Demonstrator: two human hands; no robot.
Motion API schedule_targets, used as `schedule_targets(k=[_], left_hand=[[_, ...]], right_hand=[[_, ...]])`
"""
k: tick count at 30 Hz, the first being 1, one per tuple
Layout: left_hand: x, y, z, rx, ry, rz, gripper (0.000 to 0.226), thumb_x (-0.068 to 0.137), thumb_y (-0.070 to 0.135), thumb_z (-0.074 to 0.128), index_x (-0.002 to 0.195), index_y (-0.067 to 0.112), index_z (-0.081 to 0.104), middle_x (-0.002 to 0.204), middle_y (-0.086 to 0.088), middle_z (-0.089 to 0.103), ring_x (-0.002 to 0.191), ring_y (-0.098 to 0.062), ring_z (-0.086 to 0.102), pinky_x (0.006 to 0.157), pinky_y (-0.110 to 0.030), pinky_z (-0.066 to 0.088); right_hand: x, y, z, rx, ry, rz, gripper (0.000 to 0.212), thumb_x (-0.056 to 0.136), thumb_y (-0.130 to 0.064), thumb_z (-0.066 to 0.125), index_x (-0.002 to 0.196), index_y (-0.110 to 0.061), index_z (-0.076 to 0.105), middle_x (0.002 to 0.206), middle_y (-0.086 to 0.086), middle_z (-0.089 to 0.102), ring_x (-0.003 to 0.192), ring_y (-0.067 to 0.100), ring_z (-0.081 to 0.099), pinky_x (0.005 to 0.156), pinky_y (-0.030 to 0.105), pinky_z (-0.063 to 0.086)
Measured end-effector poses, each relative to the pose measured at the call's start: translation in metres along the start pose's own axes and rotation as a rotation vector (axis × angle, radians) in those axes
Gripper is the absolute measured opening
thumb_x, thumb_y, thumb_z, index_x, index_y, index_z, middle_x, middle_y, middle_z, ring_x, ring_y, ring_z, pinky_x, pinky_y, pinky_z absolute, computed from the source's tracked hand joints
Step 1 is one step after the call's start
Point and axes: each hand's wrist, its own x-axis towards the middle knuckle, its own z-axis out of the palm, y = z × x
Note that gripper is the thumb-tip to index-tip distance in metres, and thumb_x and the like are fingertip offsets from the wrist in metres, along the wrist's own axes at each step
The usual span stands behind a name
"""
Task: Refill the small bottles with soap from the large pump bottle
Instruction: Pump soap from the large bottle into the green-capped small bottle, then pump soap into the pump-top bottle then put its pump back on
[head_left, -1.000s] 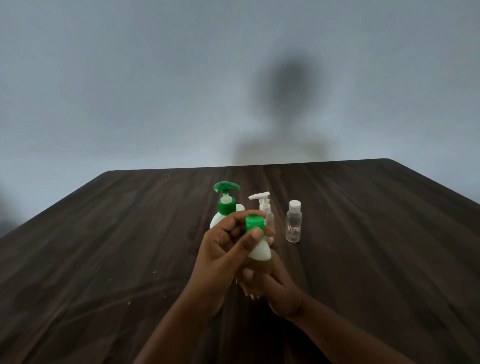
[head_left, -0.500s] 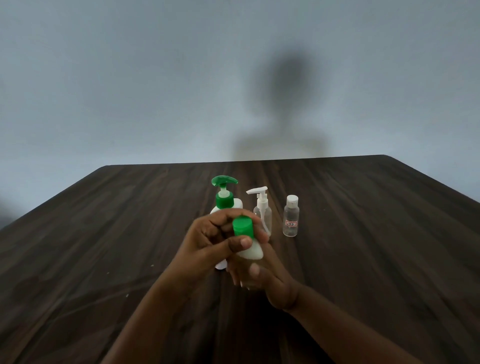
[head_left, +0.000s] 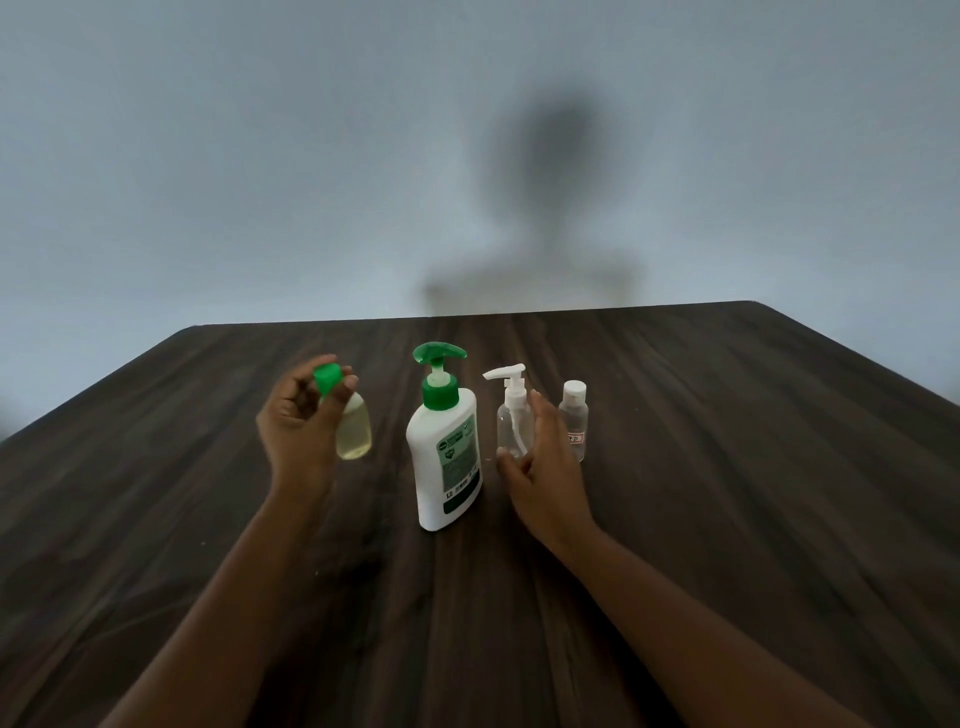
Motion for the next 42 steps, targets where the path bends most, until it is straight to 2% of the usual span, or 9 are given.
schedule_targets(k=[9,13,17,24,29,32,35,39,42], left_hand=[[-0.009,-0.035,0.008,0.126,0.041,-0.059,0.028,0.076,0.004,0.076,0.099,0.018,0.068,0.099,-0.007,0.069,0.091,-0.025,0.065,0.087,-0.048,0.055],[-0.008,-0.041,0.000,0.149,0.053,-0.068,0.030,0.076,0.005,0.076,0.102,0.019,0.067,0.101,-0.009,0.070,0.094,-0.027,0.067,0.087,-0.047,0.055],[-0.005,-0.044,0.000,0.164,0.022,-0.068,0.033,0.077,0.005,0.075,0.107,0.017,0.066,0.103,-0.005,0.070,0.097,-0.021,0.067,0.090,-0.046,0.054],[-0.008,-0.046,-0.004,0.200,0.008,-0.059,0.037,0.081,0.009,0.073,0.115,0.018,0.063,0.112,-0.004,0.069,0.104,-0.020,0.066,0.094,-0.048,0.052],[-0.010,-0.041,-0.001,0.259,0.078,-0.072,0.053,0.079,0.016,0.077,0.127,0.018,0.055,0.123,-0.005,0.063,0.111,-0.019,0.061,0.098,-0.044,0.050],[-0.014,-0.029,0.001,0.349,0.197,0.110,0.046,0.081,0.031,0.072,0.120,0.012,0.059,0.119,-0.003,0.063,0.109,-0.016,0.060,0.095,-0.040,0.049],[-0.022,-0.008,0.003,0.407,0.257,0.489,0.025,0.086,0.027,0.060,0.096,0.004,0.065,0.094,-0.005,0.065,0.087,-0.002,0.056,0.075,-0.033,0.045],[-0.045,0.029,0.012,0.267,-0.128,0.739,0.015,0.085,0.024,0.054,0.080,0.013,0.063,0.070,-0.002,0.062,0.061,-0.008,0.052,0.054,-0.025,0.040],[-0.051,0.040,0.019,0.168,-0.358,0.723,0.032,0.089,0.048,0.052,0.079,0.019,0.062,0.067,0.010,0.056,0.052,-0.007,0.047,0.048,-0.019,0.035]], right_hand=[[0.017,0.008,0.010,-0.119,-0.047,0.046,0.070,0.097,-0.019,0.058,0.153,-0.011,0.017,0.158,0.008,0.028,0.142,0.023,0.034,0.107,0.026,0.032],[0.018,0.010,0.011,-0.131,0.021,-0.022,0.056,0.096,-0.016,0.059,0.145,-0.009,0.032,0.141,0.008,0.047,0.121,0.016,0.049,0.079,-0.001,0.033],[0.007,0.003,0.006,-0.057,0.099,-0.050,0.046,0.096,-0.023,0.060,0.137,-0.010,0.040,0.129,0.003,0.054,0.103,0.004,0.049,0.071,-0.004,0.033],[-0.005,-0.008,-0.003,0.099,0.314,-0.091,0.044,0.087,-0.052,0.050,0.118,-0.021,0.053,0.106,-0.004,0.064,0.088,0.016,0.065,0.074,0.046,0.058],[-0.013,-0.017,-0.009,0.182,0.347,-0.282,0.033,0.085,-0.043,0.049,0.116,-0.041,0.040,0.100,-0.003,0.062,0.083,0.014,0.063,0.069,0.029,0.055],[-0.018,-0.021,-0.011,0.225,0.275,-0.372,0.041,0.083,-0.038,0.053,0.121,-0.036,0.039,0.098,-0.009,0.058,0.083,0.005,0.061,0.071,0.012,0.049],[-0.022,-0.020,-0.009,0.303,0.168,-0.397,0.054,0.076,-0.034,0.063,0.124,-0.029,0.039,0.103,-0.003,0.059,0.086,0.014,0.064,0.072,0.028,0.056],[-0.027,-0.026,-0.008,0.252,0.070,-0.509,0.054,0.072,-0.034,0.067,0.118,-0.022,0.041,0.093,-0.020,0.047,0.084,-0.006,0.056,0.068,0.013,0.047],[-0.029,-0.033,-0.007,0.289,-0.009,-0.548,0.050,0.076,-0.032,0.065,0.118,-0.018,0.041,0.102,-0.034,0.046,0.079,0.003,0.058,0.062,0.016,0.048]])
